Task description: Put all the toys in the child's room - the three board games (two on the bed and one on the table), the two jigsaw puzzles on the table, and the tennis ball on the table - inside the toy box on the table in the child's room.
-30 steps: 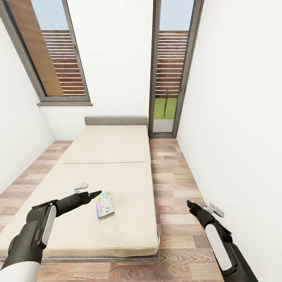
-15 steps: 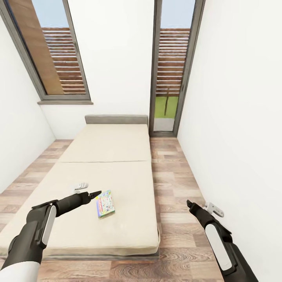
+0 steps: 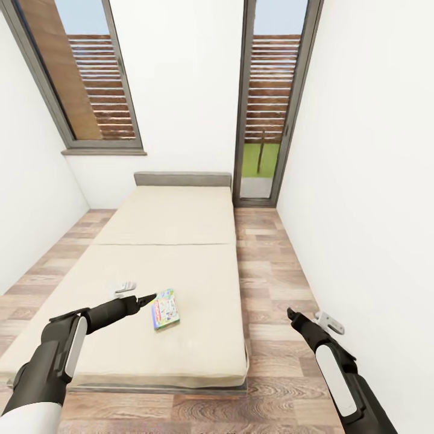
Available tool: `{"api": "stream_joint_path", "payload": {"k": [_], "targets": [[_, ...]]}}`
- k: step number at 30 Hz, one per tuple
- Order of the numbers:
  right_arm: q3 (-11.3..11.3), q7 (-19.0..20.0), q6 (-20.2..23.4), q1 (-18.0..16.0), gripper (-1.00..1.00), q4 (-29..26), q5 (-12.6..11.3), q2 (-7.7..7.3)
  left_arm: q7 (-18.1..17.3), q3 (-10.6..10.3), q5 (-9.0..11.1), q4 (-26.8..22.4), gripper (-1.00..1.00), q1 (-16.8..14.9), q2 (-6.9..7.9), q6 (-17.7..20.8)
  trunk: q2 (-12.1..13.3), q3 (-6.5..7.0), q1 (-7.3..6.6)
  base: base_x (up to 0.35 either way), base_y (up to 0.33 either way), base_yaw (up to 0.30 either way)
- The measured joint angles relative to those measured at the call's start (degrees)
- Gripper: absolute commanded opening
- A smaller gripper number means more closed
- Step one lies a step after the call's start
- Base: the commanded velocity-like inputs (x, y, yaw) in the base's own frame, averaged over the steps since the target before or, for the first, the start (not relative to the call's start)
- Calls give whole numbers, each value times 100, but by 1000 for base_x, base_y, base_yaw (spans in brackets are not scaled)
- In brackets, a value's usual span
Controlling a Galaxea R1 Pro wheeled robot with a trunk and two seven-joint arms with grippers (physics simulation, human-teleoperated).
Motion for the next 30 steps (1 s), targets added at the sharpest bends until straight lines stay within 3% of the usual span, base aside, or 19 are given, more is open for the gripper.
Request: {"api": "stream_joint_path", "payload": {"k": [15, 30], "targets": [[17, 0, -24, 0, 100, -45, 8, 8, 27, -5, -6, 3, 100, 0, -3, -2, -1, -134, 0, 0, 0, 64], [18, 1, -26, 0, 100, -53, 8, 0, 20, -5, -7, 4, 100, -1, -3, 0, -1, -153, 0, 0, 0, 6]]}}
